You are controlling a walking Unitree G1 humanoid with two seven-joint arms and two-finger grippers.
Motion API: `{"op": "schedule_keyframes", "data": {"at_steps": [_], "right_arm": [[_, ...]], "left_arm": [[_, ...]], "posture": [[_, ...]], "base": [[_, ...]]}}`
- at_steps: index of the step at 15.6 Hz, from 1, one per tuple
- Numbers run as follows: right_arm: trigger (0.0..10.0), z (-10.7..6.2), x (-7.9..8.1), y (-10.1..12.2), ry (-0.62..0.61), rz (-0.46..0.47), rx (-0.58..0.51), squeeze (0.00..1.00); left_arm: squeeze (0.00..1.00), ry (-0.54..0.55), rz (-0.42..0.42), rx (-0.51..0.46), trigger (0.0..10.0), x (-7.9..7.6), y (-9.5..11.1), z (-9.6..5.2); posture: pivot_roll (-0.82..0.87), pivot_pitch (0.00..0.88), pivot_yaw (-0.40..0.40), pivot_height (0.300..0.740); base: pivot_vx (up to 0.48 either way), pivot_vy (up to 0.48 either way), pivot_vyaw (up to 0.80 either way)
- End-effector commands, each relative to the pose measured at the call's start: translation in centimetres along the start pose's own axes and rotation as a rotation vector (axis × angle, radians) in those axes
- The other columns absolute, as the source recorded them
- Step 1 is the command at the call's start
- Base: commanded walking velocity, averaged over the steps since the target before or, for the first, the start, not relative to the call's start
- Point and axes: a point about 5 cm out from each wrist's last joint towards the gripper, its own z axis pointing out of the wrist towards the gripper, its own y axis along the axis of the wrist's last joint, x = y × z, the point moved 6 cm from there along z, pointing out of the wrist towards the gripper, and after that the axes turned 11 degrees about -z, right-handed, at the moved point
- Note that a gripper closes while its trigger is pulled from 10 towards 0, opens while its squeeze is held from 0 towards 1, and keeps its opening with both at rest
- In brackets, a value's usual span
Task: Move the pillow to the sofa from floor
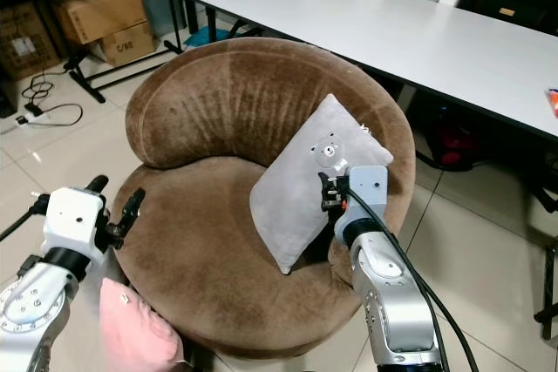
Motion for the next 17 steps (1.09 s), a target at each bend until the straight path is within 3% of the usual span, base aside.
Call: {"op": "schedule_keyframes", "data": {"at_steps": [1, 8, 11, 17], "right_arm": [[10.0, 0.05, 0.14, 0.62, 0.025, 0.0, -0.001, 0.0], [10.0, -0.08, -0.5, 0.36, 0.009, 0.003, 0.037, 0.0], [10.0, -0.07, -0.52, 0.53, 0.006, -0.01, 0.039, 0.0], [10.0, -0.06, -0.07, 0.15, 0.024, 0.034, 0.058, 0.0]], "left_arm": [[0.0, 0.013, 0.008, -0.013, 10.0, 0.07, 0.22, 0.07], [0.0, 0.006, 0.006, -0.017, 10.0, -0.26, 0.13, 0.31], [0.0, 0.03, -0.007, -0.013, 10.0, 0.11, -0.05, 0.39], [0.0, 0.03, -0.002, -0.007, 10.0, 0.08, -0.12, 0.46]], "posture": [[-0.08, 0.0, -0.037, 0.74], [-0.09, 0.0, -0.035, 0.74], [-0.09, 0.0, -0.037, 0.74], [-0.08, 0.0, -0.038, 0.74]], "base": [[-0.266, 0.0, 0.0], [-0.252, 0.0, 0.0], [0.0, 0.0, 0.0], [0.0, 0.471, 0.0]]}}
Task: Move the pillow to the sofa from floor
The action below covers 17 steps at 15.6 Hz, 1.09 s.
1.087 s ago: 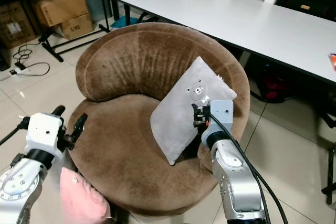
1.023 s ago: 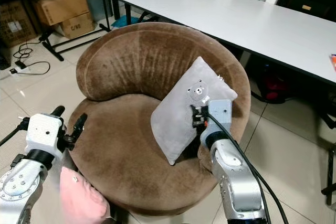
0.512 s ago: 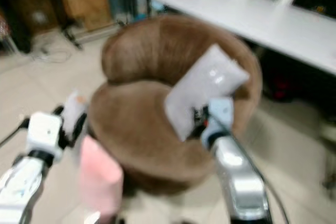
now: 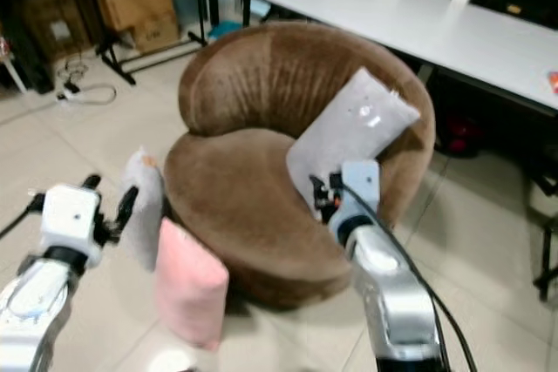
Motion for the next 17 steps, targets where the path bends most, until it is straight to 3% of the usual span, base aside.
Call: {"op": "schedule_keyframes", "data": {"at_steps": [1, 5, 7, 10, 17], "right_arm": [[10.0, -0.27, -0.65, -0.33, -0.019, 0.017, 0.011, 0.0], [10.0, -0.28, -1.15, -0.34, -0.033, 0.034, 0.013, 0.0], [10.0, -0.24, -0.95, -0.17, -0.018, -0.001, 0.004, 0.0], [10.0, -0.15, -0.49, -0.06, -0.007, -0.015, 0.0, 0.0], [10.0, -0.07, -0.93, -0.44, -0.042, 0.007, 0.017, 0.0]], "left_arm": [[0.0, -0.015, 0.0, 0.009, 10.0, -0.56, -0.24, -0.07], [0.0, -0.024, -0.011, -0.001, 10.0, -0.71, 0.03, -0.02], [0.0, -0.03, -0.03, -0.02, 10.0, -0.77, 0.44, 0.14], [0.0, -0.026, -0.037, -0.023, 10.0, -0.6, 0.56, 0.2], [0.0, -0.022, -0.032, -0.012, 10.0, -0.23, 0.38, 0.18]], "posture": [[-0.08, 0.0, -0.037, 0.74], [-0.08, 0.0, -0.034, 0.74], [-0.08, 0.0, -0.033, 0.74], [-0.08, 0.0, -0.032, 0.74], [-0.08, 0.0, -0.03, 0.74]], "base": [[0.0, 0.48, 0.0], [0.0, 0.117, 0.0], [0.0, 0.0, 0.0], [0.291, 0.0, 0.73], [0.349, 0.0, 0.0]]}}
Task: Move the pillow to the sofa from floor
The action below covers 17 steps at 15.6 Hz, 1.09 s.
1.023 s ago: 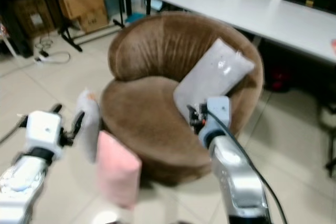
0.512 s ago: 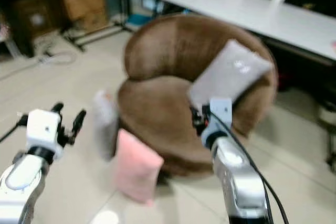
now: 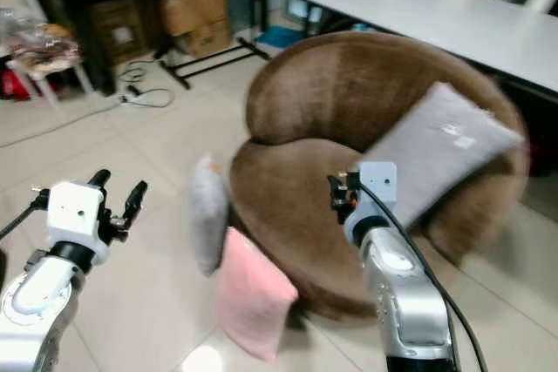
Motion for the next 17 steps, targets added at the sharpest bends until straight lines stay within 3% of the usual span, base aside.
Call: {"op": "schedule_keyframes", "data": {"at_steps": [1, 4, 5, 9, 11, 17], "right_arm": [[10.0, 0.0, 0.4, 0.2, 0.014, -0.022, -0.004, 0.0], [10.0, -0.2, 1.1, 0.3, 0.066, -0.078, -0.011, 0.0], [10.0, -0.2, 0.9, 0.1, 0.06, -0.052, -0.002, 0.0], [10.0, -0.2, -0.1, 0.0, 0.043, -0.091, -0.013, 0.0], [10.0, -0.2, -0.4, 0.5, 0.024, -0.047, -0.05, 0.0], [10.0, -0.3, -0.5, 0.5, 0.007, -0.029, -0.074, 0.0]], "left_arm": [[0.0, -0.005, -0.003, 0.0, 10.0, 0.0, 0.1, 0.0], [0.0, -0.009, 0.001, 0.003, 10.0, -0.1, 0.0, 0.0], [0.0, -0.009, 0.005, 0.005, 10.0, -0.1, 0.0, 0.0], [0.0, 0.0, 0.027, -0.002, 10.0, 0.0, -0.1, -0.1], [0.0, 0.011, 0.06, -0.017, 10.0, 0.3, 0.0, -0.2], [0.0, 0.024, 0.042, -0.045, 10.0, 0.6, 0.4, -0.2]], "posture": [[-0.08, 0.0, -0.03, 0.74], [-0.08, 0.0, -0.028, 0.74], [-0.08, 0.0, -0.028, 0.74], [-0.08, 0.0, -0.029, 0.74], [-0.08, 0.0, -0.029, 0.72], [-0.08, 0.0, -0.028, 0.666]], "base": [[0.352, 0.0, 0.0], [0.346, 0.0, 0.53], [0.326, 0.0, 0.0], [0.135, 0.0, 0.0], [0.0, 0.0, 0.0], [0.0, 0.0, 0.0]]}}
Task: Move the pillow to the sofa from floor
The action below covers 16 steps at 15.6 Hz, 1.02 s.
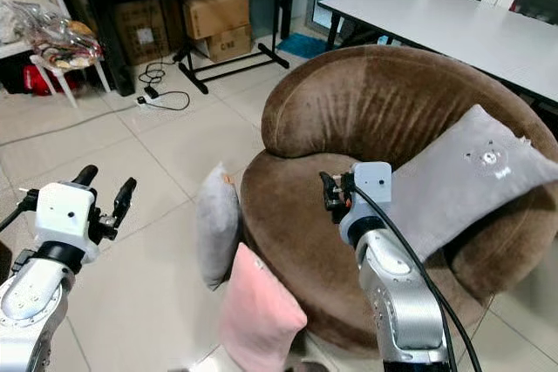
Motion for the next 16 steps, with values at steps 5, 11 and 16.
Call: {"op": "schedule_keyframes", "data": {"at_steps": [5, 11, 16], "right_arm": [[10.0, 0.0, -0.1, -0.3, -0.012, 0.007, 0.004, 0.0], [10.0, 0.3, 0.6, -0.4, 0.017, -0.04, 0.03, 0.0], [10.0, 0.4, 0.8, -0.4, 0.036, -0.124, 0.044, 0.0]], "left_arm": [[0.0, 0.025, -0.039, -0.007, 10.0, 0.0, -0.2, -0.1], [0.0, 0.021, -0.052, -0.018, 10.0, -0.2, -0.1, -0.1], [0.0, 0.023, -0.063, -0.023, 10.0, -0.1, -0.1, -0.2]], "posture": [[-0.08, 0.0, -0.035, 0.617], [-0.08, 0.0, -0.039, 0.583], [-0.08, 0.0, -0.043, 0.583]], "base": [[0.0, 0.0, 0.0], [0.0, 0.0, 0.0], [0.335, 0.0, -0.1]]}}
